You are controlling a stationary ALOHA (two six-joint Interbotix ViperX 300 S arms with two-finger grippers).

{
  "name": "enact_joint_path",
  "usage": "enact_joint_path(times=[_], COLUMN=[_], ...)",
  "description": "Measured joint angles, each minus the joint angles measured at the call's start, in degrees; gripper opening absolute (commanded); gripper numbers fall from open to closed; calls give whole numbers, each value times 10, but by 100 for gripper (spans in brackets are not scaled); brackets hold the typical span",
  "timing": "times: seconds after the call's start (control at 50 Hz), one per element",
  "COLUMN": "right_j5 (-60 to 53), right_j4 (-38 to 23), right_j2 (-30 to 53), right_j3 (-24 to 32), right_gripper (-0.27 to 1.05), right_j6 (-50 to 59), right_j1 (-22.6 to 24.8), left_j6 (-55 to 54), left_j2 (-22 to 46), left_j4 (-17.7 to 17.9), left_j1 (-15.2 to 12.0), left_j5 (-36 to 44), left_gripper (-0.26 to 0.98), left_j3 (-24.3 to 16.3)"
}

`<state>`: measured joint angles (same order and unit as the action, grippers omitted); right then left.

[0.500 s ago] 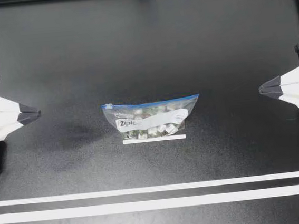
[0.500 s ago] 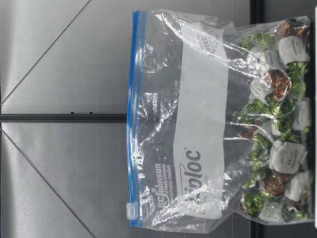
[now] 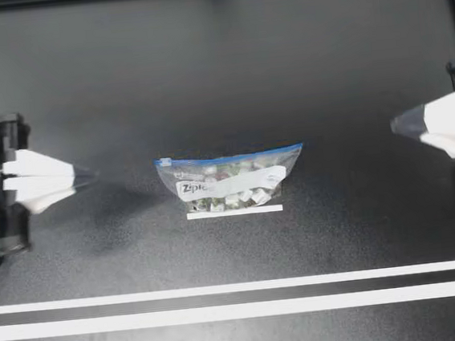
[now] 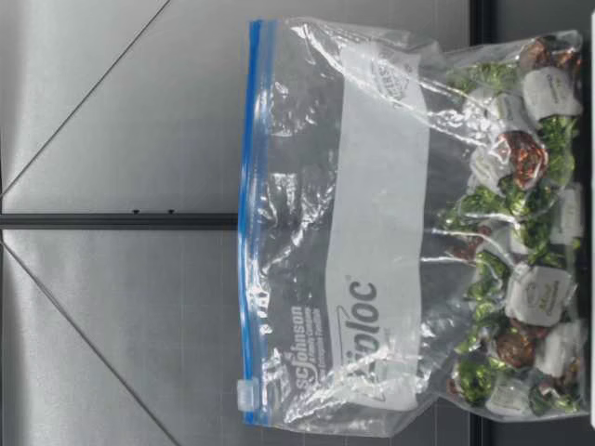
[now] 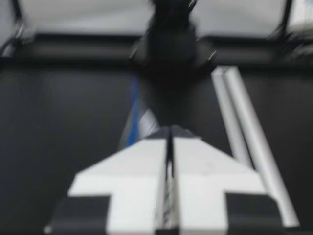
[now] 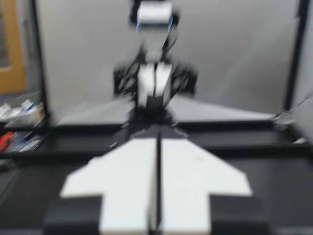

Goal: Slide open the ziploc bag.

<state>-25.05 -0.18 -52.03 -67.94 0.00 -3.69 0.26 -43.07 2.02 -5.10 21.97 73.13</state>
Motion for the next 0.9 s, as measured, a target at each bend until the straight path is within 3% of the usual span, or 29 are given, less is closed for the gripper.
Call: enact_joint_path(times=[0.12, 0.28, 0.52, 0.62, 0.76, 0.9], right_j5=[-40, -49, -40, -18, 22, 47], right_j4=[1, 1, 1, -1, -10, -20], right_j2=[55, 155, 292, 345, 400, 437], right_j3=[18, 72, 165, 207, 261, 302], right_gripper=[-17, -17, -8, 3, 30, 50], right_j6=[-1, -4, -5, -5, -7, -7], right_j1=[-29, -39, -41, -41, -41, -42], left_j6=[-1, -4, -10, -10, -11, -11], left_j2=[75, 163, 257, 263, 262, 265], left_j4=[23, 46, 47, 43, 39, 37], left_j1=[-31, -32, -32, -32, -23, -13], left_j5=[51, 73, 80, 89, 103, 112], left_gripper=[-18, -18, -16, -11, 1, 23], left_j3=[21, 21, -13, -17, -18, -18])
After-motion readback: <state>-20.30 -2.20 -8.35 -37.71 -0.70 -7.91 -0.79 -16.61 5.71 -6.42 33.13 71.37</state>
